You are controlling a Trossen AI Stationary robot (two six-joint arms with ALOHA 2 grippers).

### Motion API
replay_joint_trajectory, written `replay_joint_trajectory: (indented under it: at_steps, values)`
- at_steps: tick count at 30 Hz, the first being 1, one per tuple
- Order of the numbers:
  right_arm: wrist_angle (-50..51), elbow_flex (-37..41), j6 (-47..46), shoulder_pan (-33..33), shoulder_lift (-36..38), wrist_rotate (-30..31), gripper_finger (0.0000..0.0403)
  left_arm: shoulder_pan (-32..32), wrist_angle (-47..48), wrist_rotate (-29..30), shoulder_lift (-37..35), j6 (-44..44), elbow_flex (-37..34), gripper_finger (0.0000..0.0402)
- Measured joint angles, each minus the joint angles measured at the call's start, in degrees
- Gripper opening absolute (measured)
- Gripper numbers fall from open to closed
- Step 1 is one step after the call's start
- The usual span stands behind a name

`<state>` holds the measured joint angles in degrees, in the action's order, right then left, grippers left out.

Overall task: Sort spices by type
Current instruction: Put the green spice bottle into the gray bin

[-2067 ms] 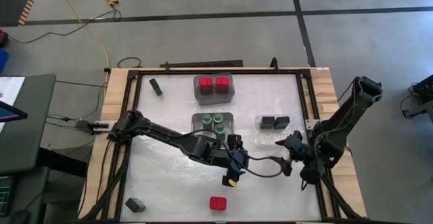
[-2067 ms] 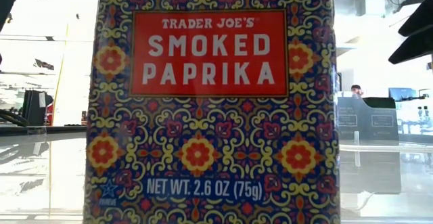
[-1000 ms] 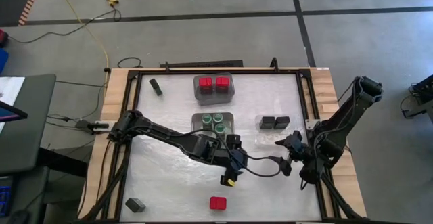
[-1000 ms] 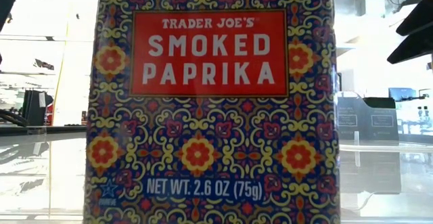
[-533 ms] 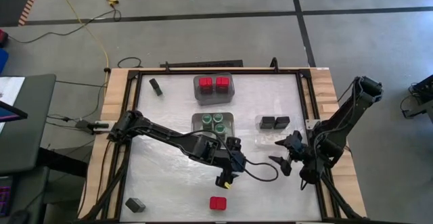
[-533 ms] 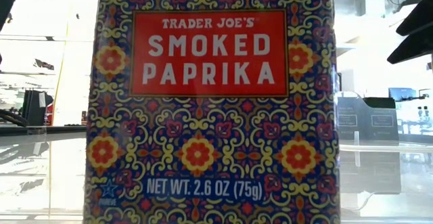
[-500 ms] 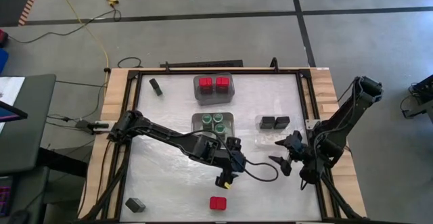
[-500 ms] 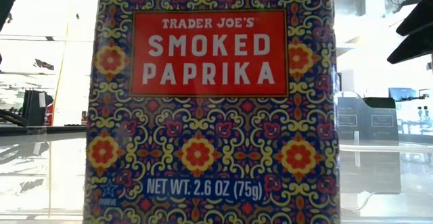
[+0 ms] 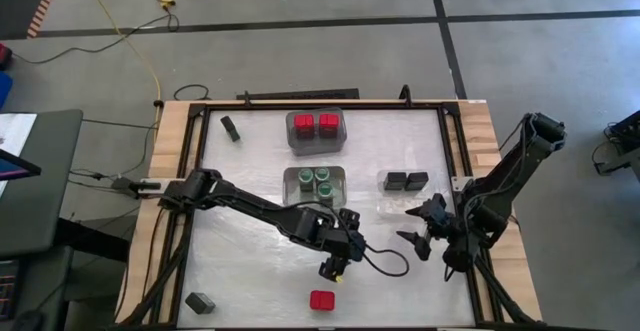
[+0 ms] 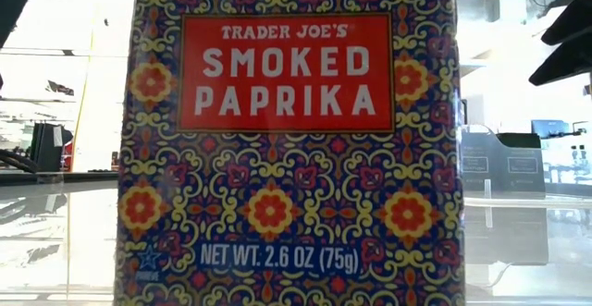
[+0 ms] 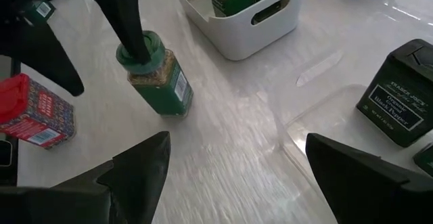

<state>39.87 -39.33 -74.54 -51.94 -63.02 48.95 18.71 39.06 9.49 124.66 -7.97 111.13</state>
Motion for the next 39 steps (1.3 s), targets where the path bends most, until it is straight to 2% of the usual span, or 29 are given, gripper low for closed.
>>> replay_joint_trajectory:
  at_steps: [14,21,30,39]
  values:
    - [0.2,0.0,0.0,0.0,0.0,-0.1,0.0372,-0.3,2.3,-0.2,-0.1,-2.6,3.7,0.0359]
    - [0.4,0.0,0.0,0.0,0.0,-0.1,0.0372,-2.5,4.5,-1.3,0.1,-4.8,4.2,0.0359]
    - [0.3,0.0,0.0,0.0,0.0,-0.1,0.0372,-4.9,5.6,-10.5,2.6,-8.4,3.8,0.0359]
    - [0.1,0.0,0.0,0.0,0.0,-0.1,0.0372,-4.9,5.9,-9.5,3.0,-11.3,3.8,0.0359]
